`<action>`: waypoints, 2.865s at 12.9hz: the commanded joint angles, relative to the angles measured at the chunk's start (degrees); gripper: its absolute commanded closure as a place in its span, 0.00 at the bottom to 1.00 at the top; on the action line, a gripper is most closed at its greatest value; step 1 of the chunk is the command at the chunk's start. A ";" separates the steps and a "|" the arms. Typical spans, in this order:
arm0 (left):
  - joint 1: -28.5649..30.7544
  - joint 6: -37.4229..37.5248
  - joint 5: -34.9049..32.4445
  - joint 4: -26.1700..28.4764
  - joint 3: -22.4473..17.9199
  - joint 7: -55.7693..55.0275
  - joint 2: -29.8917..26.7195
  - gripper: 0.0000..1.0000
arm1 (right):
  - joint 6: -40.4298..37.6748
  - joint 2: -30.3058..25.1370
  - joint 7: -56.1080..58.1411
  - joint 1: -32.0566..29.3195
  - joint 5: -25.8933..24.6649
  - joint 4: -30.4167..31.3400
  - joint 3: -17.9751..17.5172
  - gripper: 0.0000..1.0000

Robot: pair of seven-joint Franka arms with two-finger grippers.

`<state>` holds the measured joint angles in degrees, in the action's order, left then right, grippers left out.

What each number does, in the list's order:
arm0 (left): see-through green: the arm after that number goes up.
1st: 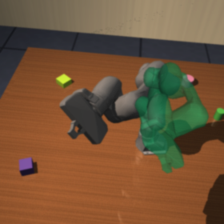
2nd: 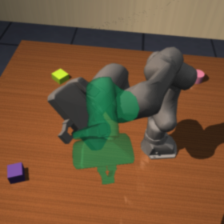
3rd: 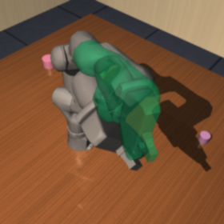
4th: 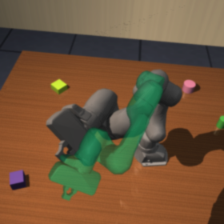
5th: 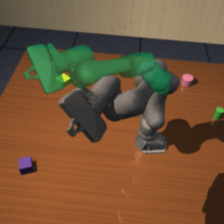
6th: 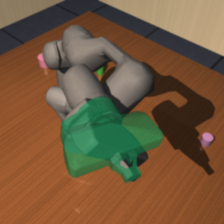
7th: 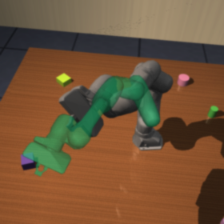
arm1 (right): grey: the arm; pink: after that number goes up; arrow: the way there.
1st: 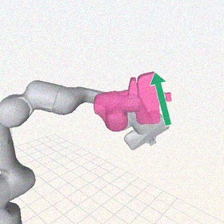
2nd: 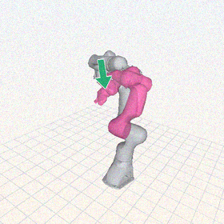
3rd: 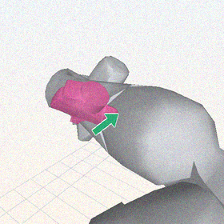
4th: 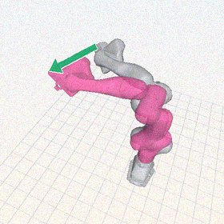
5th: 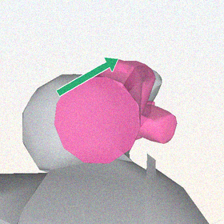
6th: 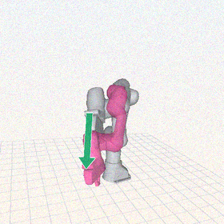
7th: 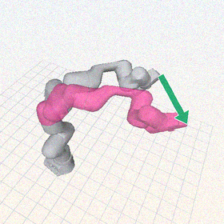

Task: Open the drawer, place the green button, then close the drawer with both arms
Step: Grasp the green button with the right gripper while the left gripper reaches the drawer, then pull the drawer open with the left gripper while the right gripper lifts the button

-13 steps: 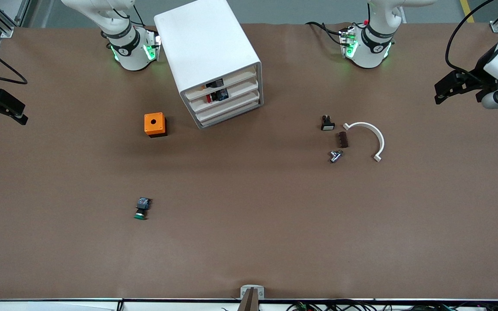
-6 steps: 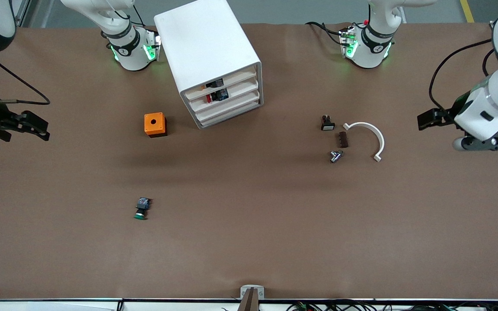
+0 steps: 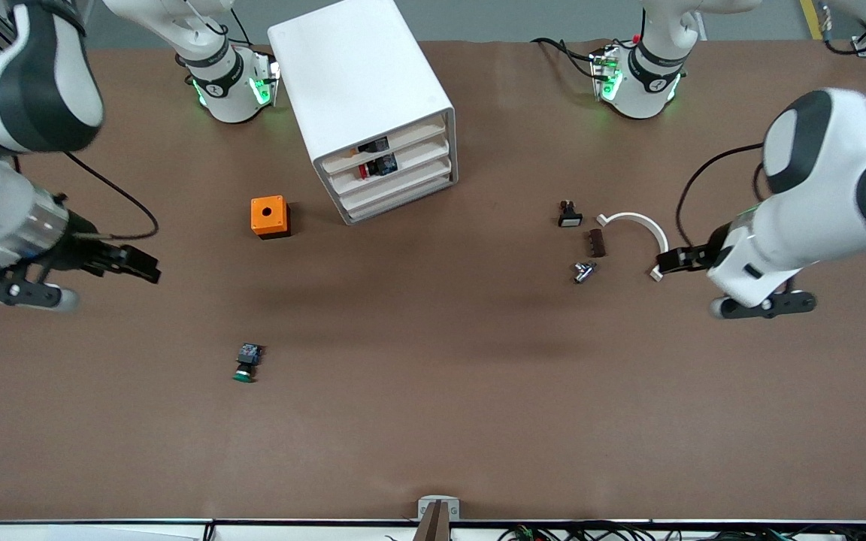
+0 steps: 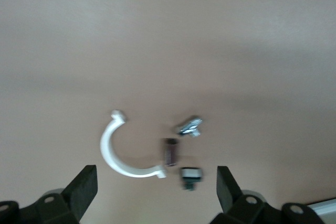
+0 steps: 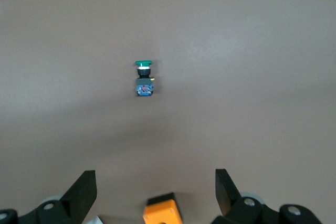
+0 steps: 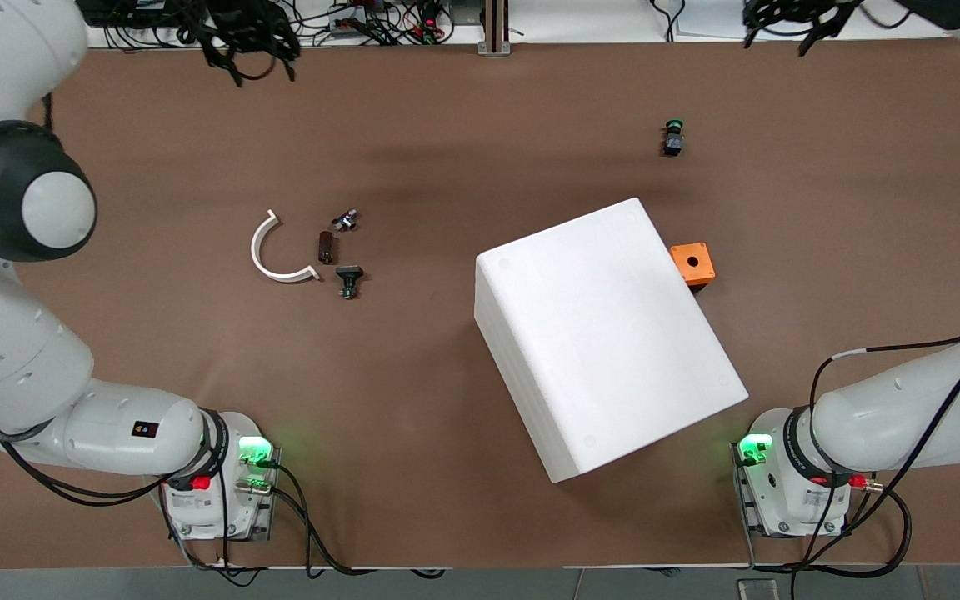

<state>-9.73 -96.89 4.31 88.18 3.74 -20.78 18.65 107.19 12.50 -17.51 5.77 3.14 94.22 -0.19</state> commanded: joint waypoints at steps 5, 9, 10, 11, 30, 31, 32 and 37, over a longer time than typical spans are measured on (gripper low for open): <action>-10.38 -0.67 5.88 -2.39 -0.05 -34.20 10.25 0.00 | 16.90 16.04 -12.81 3.28 0.46 1.76 0.01 0.00; -16.97 -0.94 10.01 -5.38 -0.05 -56.32 17.11 0.00 | 24.02 23.25 -12.81 3.46 0.38 1.76 -0.25 0.00; -18.55 -0.94 10.62 -5.38 -0.05 -63.61 18.08 0.00 | 24.99 24.31 -12.81 3.46 0.46 1.76 -0.25 0.00; -19.70 -0.94 11.93 -5.73 -0.05 -71.43 19.40 0.00 | 25.95 25.10 -12.81 3.63 0.46 1.76 -0.25 0.00; -27.00 1.17 58.43 -4.33 1.45 -100.86 33.65 0.33 | 22.56 26.61 -14.73 3.81 0.46 -2.19 -0.43 0.97; -27.44 1.35 58.79 -4.42 1.45 -101.82 33.65 0.35 | 20.53 26.43 -18.75 3.90 0.46 -3.06 -1.56 0.97; -27.79 1.35 58.79 -4.33 1.53 -102.26 33.65 0.39 | 19.64 25.30 -23.66 3.81 0.46 -3.33 -2.88 0.97; -28.68 1.35 57.66 -4.68 1.01 -102.10 34.09 0.86 | 15.43 22.13 -39.94 4.77 0.46 -3.25 -6.84 0.97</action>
<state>-38.85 -96.37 62.02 84.30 5.36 -122.27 52.52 124.73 36.99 -51.94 10.00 3.33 90.33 -5.96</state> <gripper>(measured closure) 0.767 0.608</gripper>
